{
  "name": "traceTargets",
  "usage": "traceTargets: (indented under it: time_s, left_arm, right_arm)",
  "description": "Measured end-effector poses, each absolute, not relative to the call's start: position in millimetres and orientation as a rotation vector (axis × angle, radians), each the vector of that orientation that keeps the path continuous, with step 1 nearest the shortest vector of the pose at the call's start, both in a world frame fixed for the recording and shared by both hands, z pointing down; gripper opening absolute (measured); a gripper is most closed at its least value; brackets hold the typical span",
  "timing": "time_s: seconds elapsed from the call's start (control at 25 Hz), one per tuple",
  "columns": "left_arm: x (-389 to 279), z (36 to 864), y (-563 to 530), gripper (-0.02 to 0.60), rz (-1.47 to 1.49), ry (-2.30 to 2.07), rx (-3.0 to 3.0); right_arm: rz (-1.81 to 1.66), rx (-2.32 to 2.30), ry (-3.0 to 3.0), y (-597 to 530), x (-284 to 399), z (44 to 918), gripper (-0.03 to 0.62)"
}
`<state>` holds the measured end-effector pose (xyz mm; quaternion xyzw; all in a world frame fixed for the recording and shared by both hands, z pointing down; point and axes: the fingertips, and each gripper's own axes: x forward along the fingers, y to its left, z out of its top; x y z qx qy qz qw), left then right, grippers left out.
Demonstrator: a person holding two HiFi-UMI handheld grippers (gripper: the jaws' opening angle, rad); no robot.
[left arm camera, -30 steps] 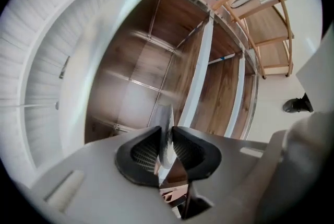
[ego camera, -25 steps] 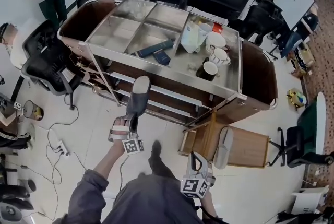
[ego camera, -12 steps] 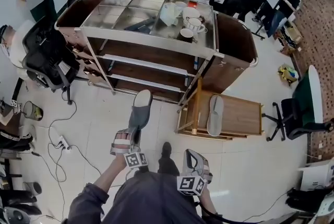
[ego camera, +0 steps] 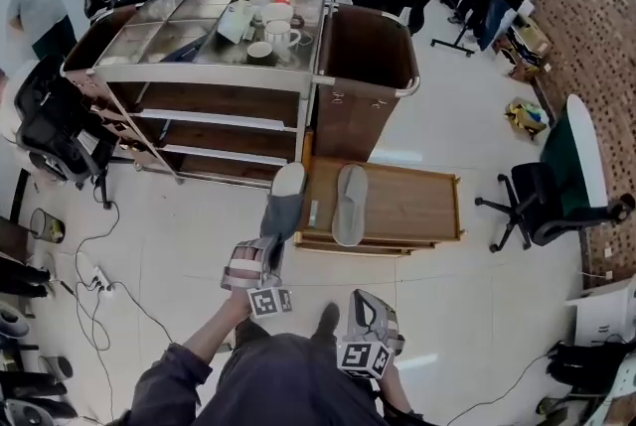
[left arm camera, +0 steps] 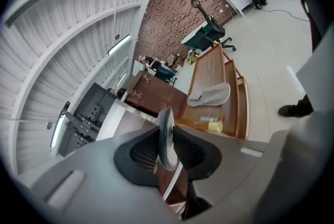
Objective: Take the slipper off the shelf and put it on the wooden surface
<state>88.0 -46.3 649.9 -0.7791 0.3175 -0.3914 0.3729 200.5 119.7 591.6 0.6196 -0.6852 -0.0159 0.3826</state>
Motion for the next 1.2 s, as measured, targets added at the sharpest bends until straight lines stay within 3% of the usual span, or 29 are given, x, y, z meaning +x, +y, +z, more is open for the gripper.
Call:
traceTargets:
  time_s: [0.2, 0.4, 0.68, 0.84, 1.0, 1.12, 1.2]
  left_arm:
    - [233.7, 676.7, -25.1, 0.092, -0.982, 0.691, -2.015]
    - [350.4, 737.7, -13.7, 0.094, -1.068, 0.496, -2.018]
    - [424.0, 834.5, 9.6, 0.096, -1.303, 0.226, -2.073]
    - [438.2, 862.4, 20.9, 0.189, -1.450, 0.142, -2.251]
    - [448.3, 842.8, 28.8, 0.273, -1.358, 0.154, -2.347]
    - [448.0, 823.9, 40.2, 0.373, -1.318, 0.134, -2.446]
    - [441.0, 806.1, 40.0, 0.382, -1.293, 0.173, -2.477]
  right_arm:
    - [0.011, 1.646, -1.646, 162.5, 331.1, 605.1, 0.002]
    - [0.087, 1.710, -1.557, 193.7, 410.9, 613.7, 0.002]
    - [0.140, 1.763, -1.482, 213.6, 465.1, 611.4, 0.002]
    - [0.128, 1.770, -1.462, 214.4, 484.4, 613.9, 0.002]
    - [0.134, 1.758, -1.491, 212.0, 489.1, 618.1, 0.002]
    - [0.121, 1.728, -1.540, 203.1, 483.5, 620.8, 0.002]
    - [0.104, 1.709, -1.578, 195.1, 476.0, 621.2, 0.002]
